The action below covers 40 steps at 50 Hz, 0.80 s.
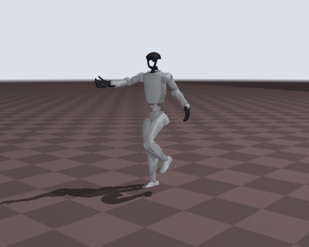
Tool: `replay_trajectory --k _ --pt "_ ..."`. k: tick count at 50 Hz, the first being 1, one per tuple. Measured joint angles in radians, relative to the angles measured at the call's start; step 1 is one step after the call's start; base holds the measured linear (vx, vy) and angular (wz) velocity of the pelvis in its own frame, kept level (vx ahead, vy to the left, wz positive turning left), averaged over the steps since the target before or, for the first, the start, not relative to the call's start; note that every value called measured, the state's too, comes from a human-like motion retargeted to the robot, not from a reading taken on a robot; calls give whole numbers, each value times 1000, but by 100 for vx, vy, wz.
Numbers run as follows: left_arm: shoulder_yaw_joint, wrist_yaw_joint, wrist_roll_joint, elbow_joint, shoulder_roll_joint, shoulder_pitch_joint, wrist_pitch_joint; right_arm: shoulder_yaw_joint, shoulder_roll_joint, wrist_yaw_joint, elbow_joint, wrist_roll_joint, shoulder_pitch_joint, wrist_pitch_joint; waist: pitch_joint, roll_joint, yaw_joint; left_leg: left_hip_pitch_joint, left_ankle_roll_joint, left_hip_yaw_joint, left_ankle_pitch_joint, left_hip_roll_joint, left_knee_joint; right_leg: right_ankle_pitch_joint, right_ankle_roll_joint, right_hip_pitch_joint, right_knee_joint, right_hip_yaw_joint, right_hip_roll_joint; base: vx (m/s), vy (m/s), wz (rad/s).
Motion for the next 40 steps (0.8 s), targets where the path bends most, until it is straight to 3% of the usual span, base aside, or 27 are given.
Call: replay_trajectory --k 3,5,6,8,10,12,15,20,25,30,33,37,40 --pt "4 29 11 15 -25 -184 -15 -31 75 27 -32 -61 159 9 -7 -4 -10 239 -45 25 32 -74 -366 -8 11 12 8 21 -2 10 4 -34" --pt "53 88 26 39 -31 -364 -14 -56 124 55 -33 -135 298 47 26 -3 9 508 -68 68 89 -130 -780 -24 19 29 58 61 -4 16 8 -96" --pt "100 158 31 52 -28 -484 -18 -72 143 56 -32 -182 373 64 77 12 27 712 -77 107 124 -165 -1068 -35 25 62 92 83 1 19 14 -106" --pt "183 308 -9 60 -24 -719 -63 -104 171 37 -28 -259 536 58 132 74 11 1032 -92 155 145 -204 -1552 -63 18 81 184 90 51 13 23 -19" --pt "218 382 -74 29 -23 -933 -110 -141 187 28 -15 -330 727 43 120 152 -81 1157 -137 146 128 -185 -1805 -96 -24 -29 408 36 120 -6 26 127" --pt "226 388 -29 -13 0 -1140 -96 -179 186 78 12 -351 934 78 81 188 -194 1152 -208 106 163 -170 -1928 -16 -40 -303 840 -50 100 -12 18 180" --pt "201 394 33 -112 77 -1418 -72 -236 155 194 114 -318 1234 169 102 191 -363 1148 -248 -1 179 -161 -1939 229 -41 -586 1339 -157 -59 -2 13 203" --pt "113 411 115 -228 207 -1862 -36 -153 102 362 262 -383 1614 250 186 209 -450 1161 -179 -69 206 -141 -1939 -59 -129 -876 1859 -138 -160 1 9 77" --pt "54 371 61 -263 288 -2126 -48 -78 98 527 244 -420 1856 262 199 217 -447 1169 -148 -51 200 -126 -1939 -101 -181 -997 2099 -112 -135 9 2 -22" --pt "129 343 -22 -273 262 -2102 -31 -64 101 562 261 -407 1888 296 135 206 -425 1146 -168 -39 192 -131 -1939 -145 -151 -918 2010 -91 -30 10 -7 -15" --pt "175 334 -32 -308 185 -1932 -39 -52 127 518 261 -370 1792 284 112 208 -389 1151 -161 -39 181 -133 -1939 -147 -103 -745 1728 -87 47 10 -9 -2" --pt "200 274 37 -306 65 -1596 -36 -43 147 458 246 -354 1557 267 103 184 -315 1188 -140 -33 176 -176 -1934 -89 -73 -343 1001 -131 57 13 -10 -21" --pt "181 248 150 -185 1 -1342 -38 -24 149 375 249 -358 1300 238 122 124 -181 1196 -102 21 151 -239 -1844 -155 -13 18 367 -116 63 10 -21 -135"
